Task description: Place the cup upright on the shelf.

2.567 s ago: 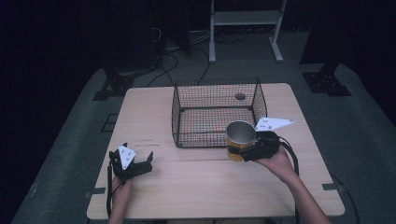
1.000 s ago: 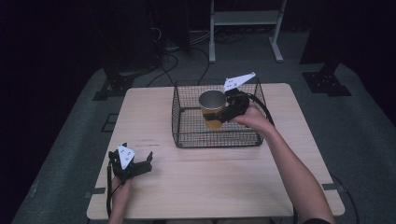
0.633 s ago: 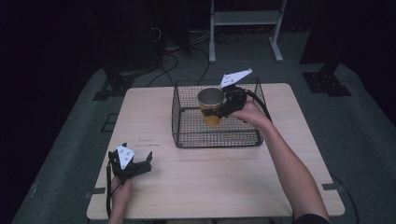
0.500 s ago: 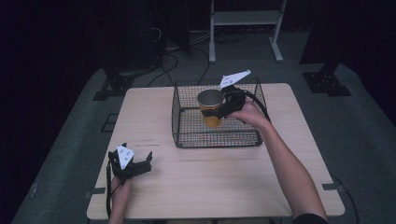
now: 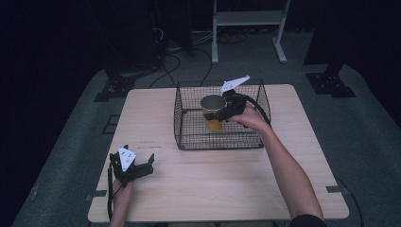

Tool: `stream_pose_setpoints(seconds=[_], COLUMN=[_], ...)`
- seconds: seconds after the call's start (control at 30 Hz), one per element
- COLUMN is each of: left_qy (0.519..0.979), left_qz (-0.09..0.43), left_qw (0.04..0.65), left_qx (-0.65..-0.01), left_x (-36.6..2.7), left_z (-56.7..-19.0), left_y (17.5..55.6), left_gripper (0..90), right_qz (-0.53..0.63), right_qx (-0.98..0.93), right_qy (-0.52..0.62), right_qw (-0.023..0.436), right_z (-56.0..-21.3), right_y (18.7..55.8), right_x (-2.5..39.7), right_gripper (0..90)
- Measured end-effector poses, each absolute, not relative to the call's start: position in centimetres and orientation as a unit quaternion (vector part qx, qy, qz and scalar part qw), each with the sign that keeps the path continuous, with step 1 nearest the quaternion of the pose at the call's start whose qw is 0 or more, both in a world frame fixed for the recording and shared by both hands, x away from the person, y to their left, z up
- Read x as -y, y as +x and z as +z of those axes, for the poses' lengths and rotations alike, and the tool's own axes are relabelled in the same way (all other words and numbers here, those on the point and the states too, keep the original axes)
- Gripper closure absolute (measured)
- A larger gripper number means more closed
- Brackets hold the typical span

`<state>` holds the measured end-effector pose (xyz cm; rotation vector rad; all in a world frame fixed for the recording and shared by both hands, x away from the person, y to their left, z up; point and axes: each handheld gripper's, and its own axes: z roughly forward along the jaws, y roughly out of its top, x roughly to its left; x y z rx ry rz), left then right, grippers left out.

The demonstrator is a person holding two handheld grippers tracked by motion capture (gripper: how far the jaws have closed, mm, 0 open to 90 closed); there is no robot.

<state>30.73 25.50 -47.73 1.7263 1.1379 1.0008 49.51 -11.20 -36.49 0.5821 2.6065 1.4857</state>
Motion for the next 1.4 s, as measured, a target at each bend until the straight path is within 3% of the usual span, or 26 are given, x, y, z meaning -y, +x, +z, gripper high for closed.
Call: stream_pose_setpoints(seconds=[0.33, 0.47, 1.4], left_qy=[0.684, 0.684, 0.683], left_qz=[0.396, 0.395, 0.395], left_qw=[0.412, 0.412, 0.414], left_qx=[-0.453, -0.454, -0.453], left_x=[-25.6, -25.6, -25.6], left_z=[-47.7, -47.7, -47.7], left_y=[30.7, 30.7, 30.7], left_gripper=[0.0, 0.0, 0.0], right_qz=[0.464, 0.452, 0.401], right_qx=[-0.86, -0.865, -0.892], right_qy=[0.205, 0.208, 0.194], right_qw=[0.059, 0.058, 0.076], right_z=[-37.9, -38.6, -40.2], right_y=[50.4, 50.6, 50.8], right_x=[11.3, 10.9, 9.6], right_gripper=[11.7, 7.3, 7.3])
